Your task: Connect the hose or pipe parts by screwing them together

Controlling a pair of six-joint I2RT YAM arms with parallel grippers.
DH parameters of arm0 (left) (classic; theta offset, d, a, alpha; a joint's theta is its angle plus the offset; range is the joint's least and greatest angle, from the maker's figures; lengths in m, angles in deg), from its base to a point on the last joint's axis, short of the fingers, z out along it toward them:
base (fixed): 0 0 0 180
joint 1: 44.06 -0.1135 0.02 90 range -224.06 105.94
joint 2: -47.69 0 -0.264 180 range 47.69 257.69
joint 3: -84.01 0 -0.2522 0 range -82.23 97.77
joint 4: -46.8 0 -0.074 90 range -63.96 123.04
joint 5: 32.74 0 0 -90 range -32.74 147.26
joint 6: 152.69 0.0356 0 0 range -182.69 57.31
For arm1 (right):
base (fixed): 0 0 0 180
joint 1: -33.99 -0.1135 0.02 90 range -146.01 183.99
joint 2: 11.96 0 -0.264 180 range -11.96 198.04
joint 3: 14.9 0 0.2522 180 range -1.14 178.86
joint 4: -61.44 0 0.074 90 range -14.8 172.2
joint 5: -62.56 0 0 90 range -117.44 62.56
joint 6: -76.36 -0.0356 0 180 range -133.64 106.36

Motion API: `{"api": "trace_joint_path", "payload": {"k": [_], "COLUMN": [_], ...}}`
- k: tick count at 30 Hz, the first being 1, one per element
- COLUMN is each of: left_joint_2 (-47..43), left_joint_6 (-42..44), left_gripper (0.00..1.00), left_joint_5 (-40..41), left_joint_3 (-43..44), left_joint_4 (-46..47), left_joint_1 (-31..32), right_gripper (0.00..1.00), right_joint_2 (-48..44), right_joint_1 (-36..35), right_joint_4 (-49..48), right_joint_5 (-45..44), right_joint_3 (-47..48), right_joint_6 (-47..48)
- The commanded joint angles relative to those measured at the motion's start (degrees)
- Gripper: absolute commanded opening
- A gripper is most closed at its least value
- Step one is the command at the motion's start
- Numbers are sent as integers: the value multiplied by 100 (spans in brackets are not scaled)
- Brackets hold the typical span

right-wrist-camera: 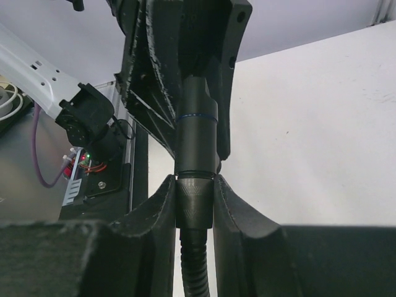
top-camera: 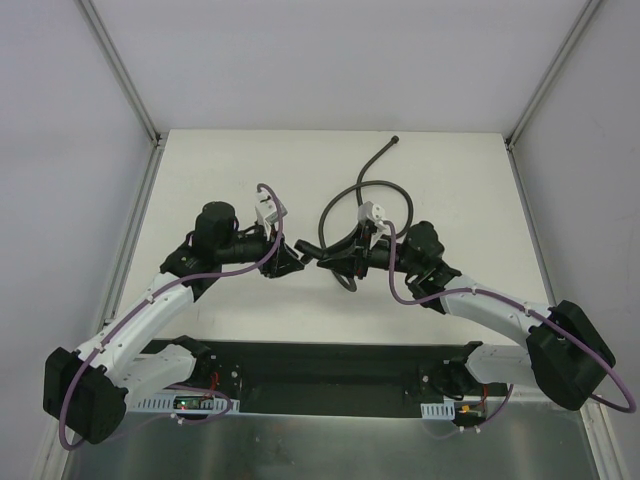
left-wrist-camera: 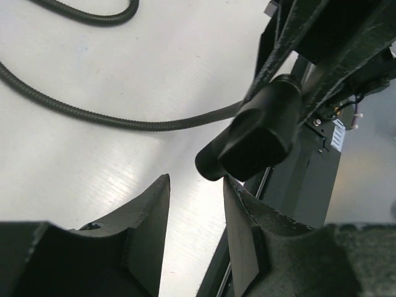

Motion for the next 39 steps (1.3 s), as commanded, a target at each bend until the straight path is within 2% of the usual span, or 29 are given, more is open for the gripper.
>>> {"api": "trace_joint_path", "payload": {"k": [1,11,15,17,18,21,23,24,25,29,30,33,39], "left_joint_2": [-4,83,75,83,83,224,338,338,347,461,505,619,672], "left_joint_6": [211,-166,-788,-1053,-1420,-2009,-2397,-2773,-2995,-3769,-3988,-4323,-4780], "left_gripper": [37,42,50,55,63,71,73,73,77,79,79,80,79], "left_joint_5": [529,1083,1670,2257,2513,2718,2412,1879,1570,531,225,-146,-490], "left_joint_3": [23,225,330,505,602,1129,1420,1447,1464,1439,1421,1263,885], "left_joint_4": [140,219,123,-447,-806,-2125,-2574,-2672,-2673,-2392,-2183,-1795,-978], "left_joint_1": [64,55,20,-50,-155,-401,-674,-753,-815,-815,-815,-815,-815], "right_gripper": [1,1,1,1,1,1,1,1,1,1,1,1,1], "right_joint_2": [-217,117,153,83,47,-93,-207,-243,-321,-638,-717,-911,-990], "right_joint_1": [16,25,25,51,51,51,34,16,16,-369,-658,-1098,-1732], "right_joint_4": [-850,-1052,-816,-483,-324,335,547,548,565,724,689,723,917], "right_joint_5": [365,813,788,708,621,393,234,24,-56,-810,-1352,-2057,-2999], "right_joint_3": [210,227,148,131,139,183,140,96,34,-246,-326,-432,-388], "right_joint_6": [-378,-626,-363,-3,146,857,1473,1666,1859,3430,4139,5136,6079]}}
